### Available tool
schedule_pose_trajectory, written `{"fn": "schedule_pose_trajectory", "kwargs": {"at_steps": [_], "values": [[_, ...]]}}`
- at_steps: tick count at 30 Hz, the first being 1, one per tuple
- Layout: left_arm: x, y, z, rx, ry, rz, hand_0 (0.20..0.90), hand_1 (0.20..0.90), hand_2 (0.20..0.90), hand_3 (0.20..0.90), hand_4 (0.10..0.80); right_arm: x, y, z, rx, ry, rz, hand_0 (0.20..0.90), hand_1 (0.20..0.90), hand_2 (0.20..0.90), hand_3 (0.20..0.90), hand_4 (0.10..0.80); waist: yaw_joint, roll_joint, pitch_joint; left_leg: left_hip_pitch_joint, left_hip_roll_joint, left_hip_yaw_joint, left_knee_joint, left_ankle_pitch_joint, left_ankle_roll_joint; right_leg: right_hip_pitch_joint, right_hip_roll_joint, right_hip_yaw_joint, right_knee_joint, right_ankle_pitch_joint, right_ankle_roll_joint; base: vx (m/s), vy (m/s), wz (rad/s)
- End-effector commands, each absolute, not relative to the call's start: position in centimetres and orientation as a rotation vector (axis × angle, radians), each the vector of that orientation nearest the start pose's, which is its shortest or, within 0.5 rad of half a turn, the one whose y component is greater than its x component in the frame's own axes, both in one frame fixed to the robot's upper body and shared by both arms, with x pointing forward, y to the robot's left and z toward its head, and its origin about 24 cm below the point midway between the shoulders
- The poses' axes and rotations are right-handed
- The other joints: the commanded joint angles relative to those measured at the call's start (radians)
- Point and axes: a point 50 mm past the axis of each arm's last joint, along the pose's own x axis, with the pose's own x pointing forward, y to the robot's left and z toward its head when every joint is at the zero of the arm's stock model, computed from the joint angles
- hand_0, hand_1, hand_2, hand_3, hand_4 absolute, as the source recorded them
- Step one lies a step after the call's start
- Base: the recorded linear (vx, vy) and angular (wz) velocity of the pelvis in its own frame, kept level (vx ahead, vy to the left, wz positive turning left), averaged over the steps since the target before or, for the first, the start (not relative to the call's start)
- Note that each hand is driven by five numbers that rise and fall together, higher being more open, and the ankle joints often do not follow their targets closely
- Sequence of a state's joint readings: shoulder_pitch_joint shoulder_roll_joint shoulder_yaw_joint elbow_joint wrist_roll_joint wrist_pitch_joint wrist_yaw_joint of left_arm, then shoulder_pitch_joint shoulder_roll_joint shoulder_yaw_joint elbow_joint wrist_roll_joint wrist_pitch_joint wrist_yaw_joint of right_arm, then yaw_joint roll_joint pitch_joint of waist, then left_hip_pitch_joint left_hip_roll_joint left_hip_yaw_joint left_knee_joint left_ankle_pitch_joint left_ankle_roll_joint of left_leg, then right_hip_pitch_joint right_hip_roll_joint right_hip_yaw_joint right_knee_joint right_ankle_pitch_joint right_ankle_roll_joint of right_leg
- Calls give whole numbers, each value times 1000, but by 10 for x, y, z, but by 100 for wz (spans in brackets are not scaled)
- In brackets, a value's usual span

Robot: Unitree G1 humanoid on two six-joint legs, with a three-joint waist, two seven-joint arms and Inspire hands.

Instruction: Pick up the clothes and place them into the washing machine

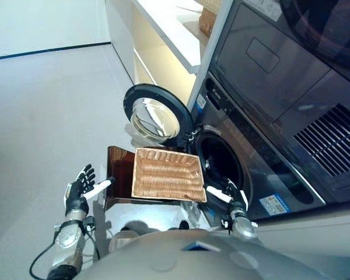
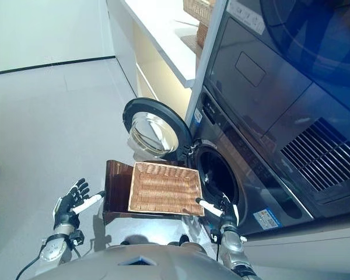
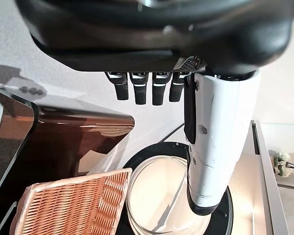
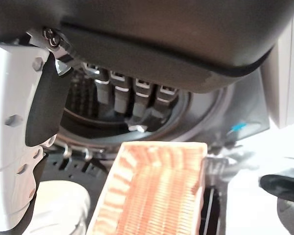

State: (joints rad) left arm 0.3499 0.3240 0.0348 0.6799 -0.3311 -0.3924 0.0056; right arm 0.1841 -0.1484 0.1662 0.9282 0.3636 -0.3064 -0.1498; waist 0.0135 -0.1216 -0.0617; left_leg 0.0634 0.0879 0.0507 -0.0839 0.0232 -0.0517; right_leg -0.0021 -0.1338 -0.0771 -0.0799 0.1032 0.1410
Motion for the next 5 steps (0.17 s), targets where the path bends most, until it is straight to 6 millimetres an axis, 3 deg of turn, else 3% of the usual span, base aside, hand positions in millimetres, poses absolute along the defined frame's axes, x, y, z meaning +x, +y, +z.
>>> {"fn": "schedule_pose_trajectory", "kwargs": {"at_steps": [1,5], "values": [[123,287,-78,85,415,358,900,900,900,900,800,144,-208,-117,83,583,-319,900,900,900,900,800,0,36,1,-56,7,-30,-3,30,-7,33,5,-71,28,-53,34,12,18,7],[123,284,-80,77,420,350,900,900,900,900,800,142,-207,-118,73,592,-307,900,900,900,900,800,1,40,2,-46,4,-34,-3,30,-6,42,2,-74,28,-52,33,8,11,3]]}}
